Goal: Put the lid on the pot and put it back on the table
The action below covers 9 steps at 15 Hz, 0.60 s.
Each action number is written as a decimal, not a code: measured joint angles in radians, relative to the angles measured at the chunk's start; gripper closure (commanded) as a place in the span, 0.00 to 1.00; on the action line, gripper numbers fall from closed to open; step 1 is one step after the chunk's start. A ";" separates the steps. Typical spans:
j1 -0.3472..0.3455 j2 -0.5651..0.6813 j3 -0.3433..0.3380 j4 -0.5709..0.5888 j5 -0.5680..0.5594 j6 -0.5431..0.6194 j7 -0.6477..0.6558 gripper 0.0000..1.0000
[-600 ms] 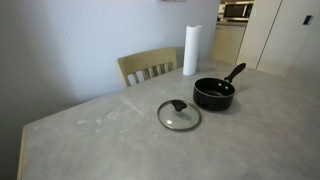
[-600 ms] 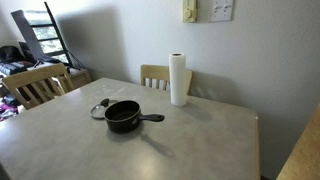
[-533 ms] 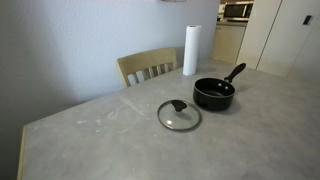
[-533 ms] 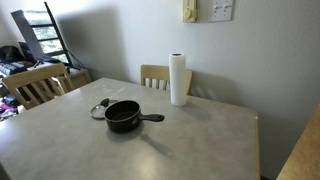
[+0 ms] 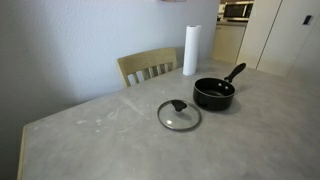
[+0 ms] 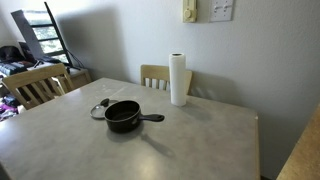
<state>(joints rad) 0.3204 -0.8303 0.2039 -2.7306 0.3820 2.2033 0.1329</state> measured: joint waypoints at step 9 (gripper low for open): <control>-0.130 0.183 -0.051 -0.004 -0.013 0.288 0.062 0.00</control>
<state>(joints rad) 0.1903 -0.6477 0.1528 -2.7347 0.3692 2.4908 0.1946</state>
